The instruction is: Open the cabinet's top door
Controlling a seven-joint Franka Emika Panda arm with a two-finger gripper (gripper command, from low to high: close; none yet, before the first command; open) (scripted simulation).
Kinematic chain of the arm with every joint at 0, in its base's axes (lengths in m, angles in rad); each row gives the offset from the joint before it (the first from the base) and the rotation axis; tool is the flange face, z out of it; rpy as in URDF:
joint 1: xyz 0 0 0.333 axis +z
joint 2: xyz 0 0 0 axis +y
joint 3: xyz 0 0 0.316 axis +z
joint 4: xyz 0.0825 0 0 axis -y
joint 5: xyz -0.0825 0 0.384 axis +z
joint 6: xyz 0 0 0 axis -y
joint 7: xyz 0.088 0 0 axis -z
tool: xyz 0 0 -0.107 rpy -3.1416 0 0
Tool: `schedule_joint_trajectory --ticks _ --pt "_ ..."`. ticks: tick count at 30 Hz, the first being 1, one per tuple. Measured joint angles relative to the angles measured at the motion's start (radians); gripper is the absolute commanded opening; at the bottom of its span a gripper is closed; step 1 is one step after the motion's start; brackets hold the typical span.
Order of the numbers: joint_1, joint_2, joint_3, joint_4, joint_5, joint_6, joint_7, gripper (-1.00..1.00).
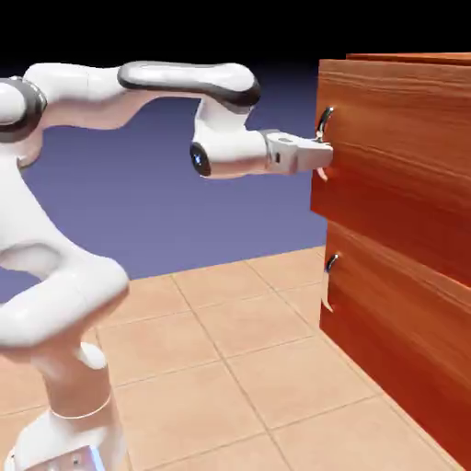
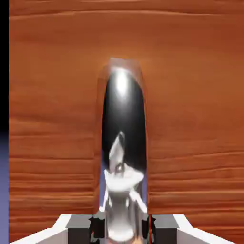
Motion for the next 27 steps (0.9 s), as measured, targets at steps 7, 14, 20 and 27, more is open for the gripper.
schedule_joint_trajectory --ticks 7,14,20,27 --pt "0.254 0.047 -0.221 -0.071 -0.001 -0.008 -0.128 -1.0" --pt "0.507 0.064 -0.452 -0.125 0.0 -0.001 -0.252 -1.0" --pt "0.724 -0.003 -0.652 -0.216 -0.12 -0.001 -0.223 -1.0" --pt "0.963 -0.183 -0.879 -0.368 -0.424 0.016 -0.054 -1.0"
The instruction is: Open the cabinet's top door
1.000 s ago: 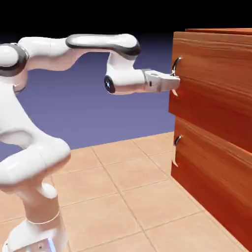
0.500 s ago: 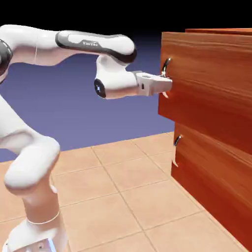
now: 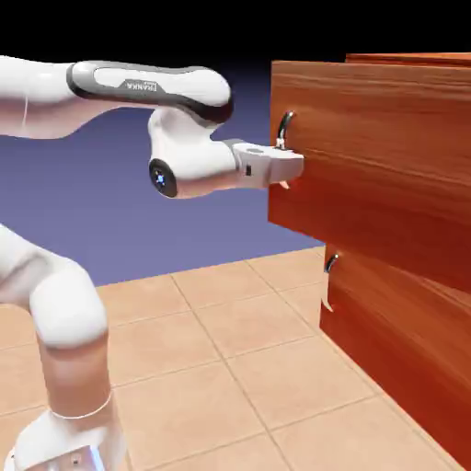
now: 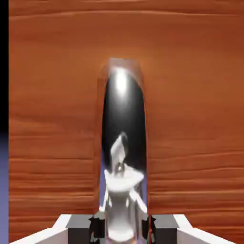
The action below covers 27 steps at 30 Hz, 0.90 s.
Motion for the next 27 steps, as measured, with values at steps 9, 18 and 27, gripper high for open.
schedule_joint_trajectory --ticks 9,18,27 --pt "0.273 -0.254 -0.243 -0.135 -0.391 0.118 0.194 -1.0" --pt "0.454 -0.452 -0.359 -0.233 -0.784 0.26 0.467 -1.0" --pt "0.231 -0.555 -0.359 -0.346 -1.166 0.015 0.84 -1.0"
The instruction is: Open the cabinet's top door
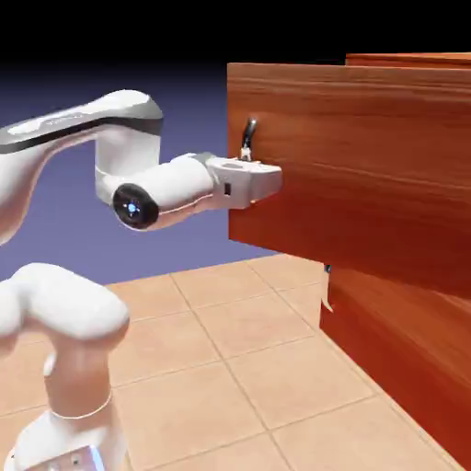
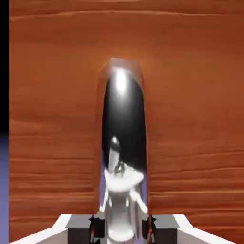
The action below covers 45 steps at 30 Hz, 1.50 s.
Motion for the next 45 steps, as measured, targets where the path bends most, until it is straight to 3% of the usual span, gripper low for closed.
schedule_joint_trajectory --ticks 11,20,30,45 --pt "-0.308 -0.134 -0.214 -0.017 -0.364 -0.478 0.186 -1.0" --pt "-0.394 -0.119 -0.496 0.133 -0.628 -0.87 0.215 -1.0" --pt "-0.233 -0.051 -0.757 0.475 -0.83 -1.274 0.233 -1.0" --pt "0.146 -0.03 -0.94 1.019 -0.94 -1.714 0.301 -1.0"
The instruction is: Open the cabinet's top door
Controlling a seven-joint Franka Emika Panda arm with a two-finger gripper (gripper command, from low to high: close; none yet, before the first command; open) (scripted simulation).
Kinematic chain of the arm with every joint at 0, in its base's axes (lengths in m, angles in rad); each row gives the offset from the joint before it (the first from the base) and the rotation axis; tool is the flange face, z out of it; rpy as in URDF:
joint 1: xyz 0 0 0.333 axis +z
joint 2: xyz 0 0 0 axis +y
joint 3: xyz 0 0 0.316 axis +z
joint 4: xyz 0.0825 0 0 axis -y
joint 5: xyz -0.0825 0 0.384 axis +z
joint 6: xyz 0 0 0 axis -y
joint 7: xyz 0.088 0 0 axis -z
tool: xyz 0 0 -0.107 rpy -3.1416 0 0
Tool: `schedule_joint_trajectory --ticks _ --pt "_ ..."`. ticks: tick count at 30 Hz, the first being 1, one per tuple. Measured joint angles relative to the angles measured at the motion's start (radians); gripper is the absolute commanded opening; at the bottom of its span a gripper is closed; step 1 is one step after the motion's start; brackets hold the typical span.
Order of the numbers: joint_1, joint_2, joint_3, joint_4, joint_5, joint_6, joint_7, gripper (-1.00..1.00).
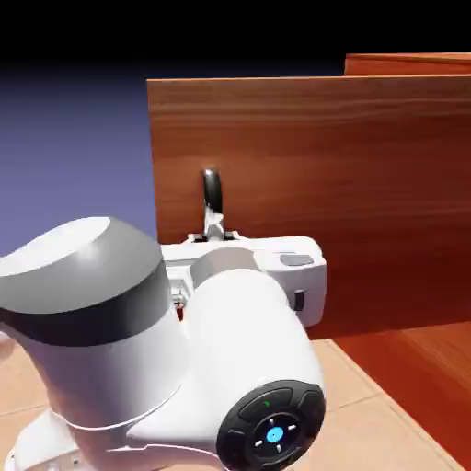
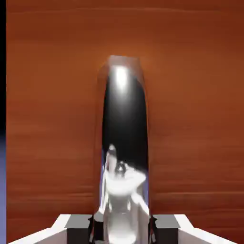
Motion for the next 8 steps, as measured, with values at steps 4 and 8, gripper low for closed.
schedule_joint_trajectory --ticks 4,8 --pt "0.103 -0.002 -0.027 0.145 -0.009 -0.102 0.026 -1.0" --pt "0.205 -0.006 -0.047 0.29 -0.011 -0.2 0.056 -1.0"
